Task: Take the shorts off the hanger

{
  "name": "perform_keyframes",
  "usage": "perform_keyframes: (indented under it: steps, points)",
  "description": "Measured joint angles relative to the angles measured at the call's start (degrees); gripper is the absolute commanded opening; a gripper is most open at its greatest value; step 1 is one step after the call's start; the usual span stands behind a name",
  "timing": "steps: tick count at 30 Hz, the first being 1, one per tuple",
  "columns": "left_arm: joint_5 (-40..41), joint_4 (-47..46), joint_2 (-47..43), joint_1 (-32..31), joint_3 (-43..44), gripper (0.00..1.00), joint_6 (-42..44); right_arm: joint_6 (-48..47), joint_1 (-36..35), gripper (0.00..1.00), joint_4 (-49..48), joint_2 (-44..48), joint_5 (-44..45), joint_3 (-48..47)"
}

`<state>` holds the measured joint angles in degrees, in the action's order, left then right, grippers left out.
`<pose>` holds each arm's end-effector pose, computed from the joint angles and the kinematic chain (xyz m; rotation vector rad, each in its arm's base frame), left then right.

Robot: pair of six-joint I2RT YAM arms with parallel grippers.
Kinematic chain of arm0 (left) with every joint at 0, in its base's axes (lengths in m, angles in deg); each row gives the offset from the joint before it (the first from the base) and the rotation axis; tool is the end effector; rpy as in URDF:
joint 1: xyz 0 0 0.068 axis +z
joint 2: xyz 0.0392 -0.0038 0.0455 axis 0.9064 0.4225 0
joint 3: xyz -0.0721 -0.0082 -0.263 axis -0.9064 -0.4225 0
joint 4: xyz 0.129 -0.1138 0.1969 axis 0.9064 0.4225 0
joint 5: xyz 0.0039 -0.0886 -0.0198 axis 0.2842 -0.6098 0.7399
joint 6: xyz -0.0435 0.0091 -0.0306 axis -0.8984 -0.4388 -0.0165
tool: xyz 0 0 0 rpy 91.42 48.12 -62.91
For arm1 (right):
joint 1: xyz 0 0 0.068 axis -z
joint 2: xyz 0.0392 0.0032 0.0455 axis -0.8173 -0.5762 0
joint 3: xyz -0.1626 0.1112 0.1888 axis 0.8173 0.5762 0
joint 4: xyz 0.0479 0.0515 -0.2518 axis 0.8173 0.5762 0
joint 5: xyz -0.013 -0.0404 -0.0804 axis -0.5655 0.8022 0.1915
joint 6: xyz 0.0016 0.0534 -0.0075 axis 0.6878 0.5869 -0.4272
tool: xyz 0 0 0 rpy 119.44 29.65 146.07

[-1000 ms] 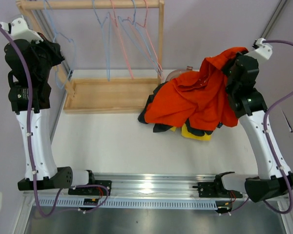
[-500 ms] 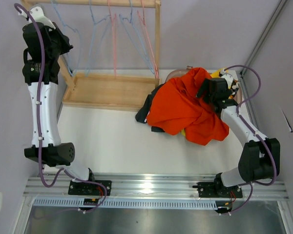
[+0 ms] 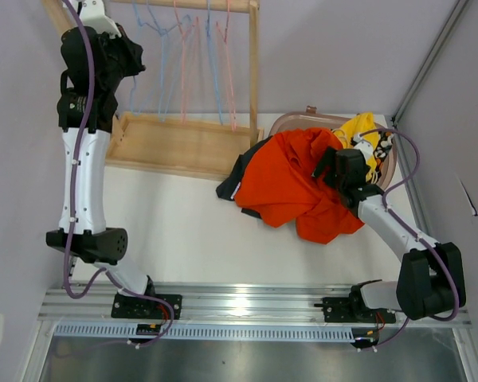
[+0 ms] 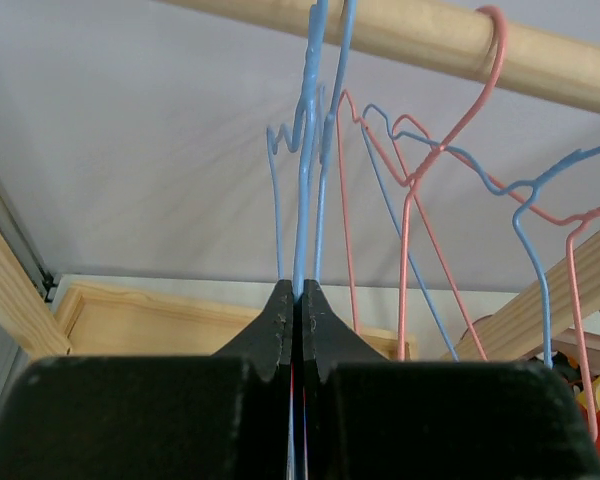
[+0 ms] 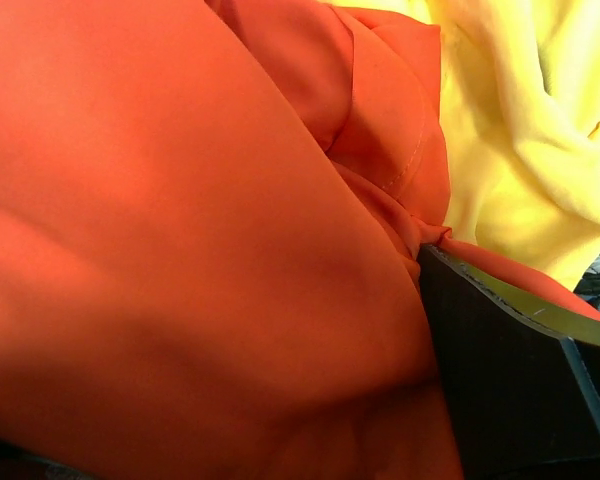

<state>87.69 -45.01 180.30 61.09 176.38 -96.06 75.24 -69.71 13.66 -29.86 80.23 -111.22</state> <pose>0.3239 -0.0227 0.5597 -0.0990 1.5931 -0.2278 0.2839 0.0653 0.2574 0.4365 2.0863 0.1593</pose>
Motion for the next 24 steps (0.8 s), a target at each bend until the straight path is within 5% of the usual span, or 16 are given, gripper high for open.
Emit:
perform_keyframes:
  steps: [15,19,23,24]
  points:
    - [0.3,1.3,7.8,0.1,4.8,0.04,0.2,0.3,-0.6,0.99,0.2,3.7,-1.5,2.2]
    - [0.3,0.8,5.4,0.1,1.4,0.68,0.5,0.2,-2.1,0.99,1.5,4.9,-0.5,2.2]
    - [1.0,0.0,-1.0,0.1,-6.7,0.99,0.5,0.2,-3.2,0.99,3.7,7.3,1.3,2.2]
    - [1.4,0.2,-3.1,0.1,-8.7,0.99,0.8,0.2,-3.3,1.0,4.5,8.0,1.8,2.2]
